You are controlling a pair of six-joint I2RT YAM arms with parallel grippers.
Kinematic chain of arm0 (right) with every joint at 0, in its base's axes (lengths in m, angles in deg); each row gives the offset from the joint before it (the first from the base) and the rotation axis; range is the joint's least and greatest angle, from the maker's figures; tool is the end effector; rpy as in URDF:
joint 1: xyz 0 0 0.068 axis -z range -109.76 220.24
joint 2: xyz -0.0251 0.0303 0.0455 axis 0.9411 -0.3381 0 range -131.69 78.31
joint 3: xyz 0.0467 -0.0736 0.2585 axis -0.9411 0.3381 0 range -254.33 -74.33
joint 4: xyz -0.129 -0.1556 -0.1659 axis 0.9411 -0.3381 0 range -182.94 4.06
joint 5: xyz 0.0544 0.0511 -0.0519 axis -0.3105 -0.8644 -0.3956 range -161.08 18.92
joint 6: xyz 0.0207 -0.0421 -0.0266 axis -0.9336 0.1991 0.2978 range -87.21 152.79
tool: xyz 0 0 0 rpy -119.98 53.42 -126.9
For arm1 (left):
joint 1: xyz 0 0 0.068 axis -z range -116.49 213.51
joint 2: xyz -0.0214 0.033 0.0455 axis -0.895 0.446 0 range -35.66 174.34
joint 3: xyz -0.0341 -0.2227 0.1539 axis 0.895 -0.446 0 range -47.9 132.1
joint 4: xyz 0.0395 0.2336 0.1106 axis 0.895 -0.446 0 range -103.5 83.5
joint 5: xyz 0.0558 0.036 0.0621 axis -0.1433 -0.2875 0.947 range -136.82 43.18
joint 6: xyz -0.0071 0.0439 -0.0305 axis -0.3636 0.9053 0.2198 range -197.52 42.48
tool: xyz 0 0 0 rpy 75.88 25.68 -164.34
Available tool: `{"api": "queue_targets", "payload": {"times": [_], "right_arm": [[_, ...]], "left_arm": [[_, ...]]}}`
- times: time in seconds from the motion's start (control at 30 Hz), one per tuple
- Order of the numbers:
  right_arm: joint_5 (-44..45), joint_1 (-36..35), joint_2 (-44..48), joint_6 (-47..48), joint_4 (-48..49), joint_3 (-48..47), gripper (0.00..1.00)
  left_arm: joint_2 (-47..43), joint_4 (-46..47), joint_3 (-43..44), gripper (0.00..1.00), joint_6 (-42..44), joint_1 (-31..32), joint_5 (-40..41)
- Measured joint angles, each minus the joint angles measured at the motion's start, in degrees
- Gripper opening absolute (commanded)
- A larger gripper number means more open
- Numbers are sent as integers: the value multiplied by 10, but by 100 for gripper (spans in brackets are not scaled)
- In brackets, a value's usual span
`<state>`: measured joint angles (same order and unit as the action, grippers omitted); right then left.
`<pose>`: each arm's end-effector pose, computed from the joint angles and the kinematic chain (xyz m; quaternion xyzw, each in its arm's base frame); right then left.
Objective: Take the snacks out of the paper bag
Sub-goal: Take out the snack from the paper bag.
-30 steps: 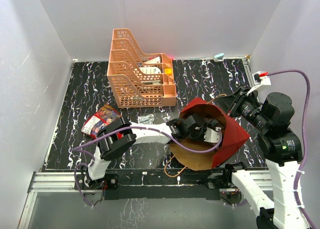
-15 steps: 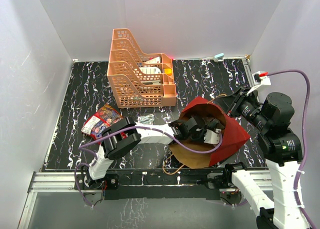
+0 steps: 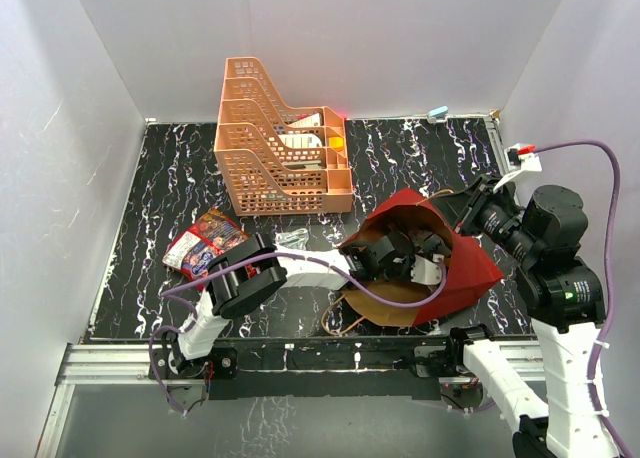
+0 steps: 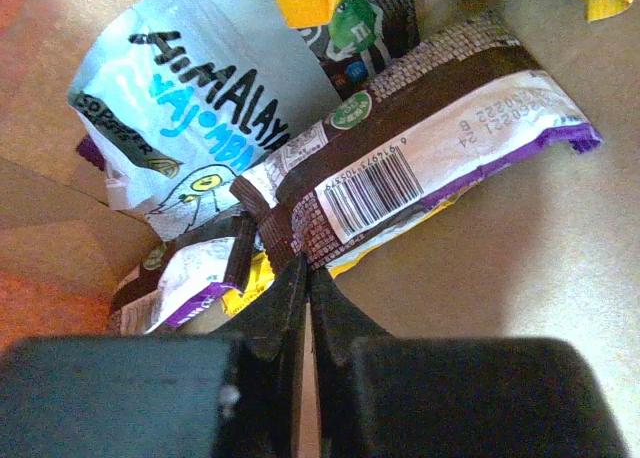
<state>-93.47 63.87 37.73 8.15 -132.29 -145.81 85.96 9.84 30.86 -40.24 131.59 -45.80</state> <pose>0.0999 0.0247 0.4341 0.0078 0.7894 0.3076 0.5312 0.1786 -0.4422 0.1667 0.6735 0.5193 -0.1324 0.5092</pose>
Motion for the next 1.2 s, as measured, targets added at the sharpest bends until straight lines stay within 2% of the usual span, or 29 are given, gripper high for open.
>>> {"api": "queue_targets", "payload": {"times": [0.23, 0.43, 0.6, 0.9, 1.2], "right_arm": [[30, 0, 23, 18, -4, 5, 7], [91, 0, 74, 47, -6, 43, 7], [137, 0, 117, 68, 4, 84, 7], [119, 0, 158, 95, 21, 137, 7], [125, -29, 165, 81, 32, 178, 7]], "left_arm": [[-14, 22, -21, 0, -6, 11, 27], [-90, 47, -98, 0, -33, 30, 69], [-161, 50, -124, 0, -69, 44, 100], [-225, 50, -153, 0, -129, 71, 153], [-292, -19, -156, 0, -220, 107, 230]]}}
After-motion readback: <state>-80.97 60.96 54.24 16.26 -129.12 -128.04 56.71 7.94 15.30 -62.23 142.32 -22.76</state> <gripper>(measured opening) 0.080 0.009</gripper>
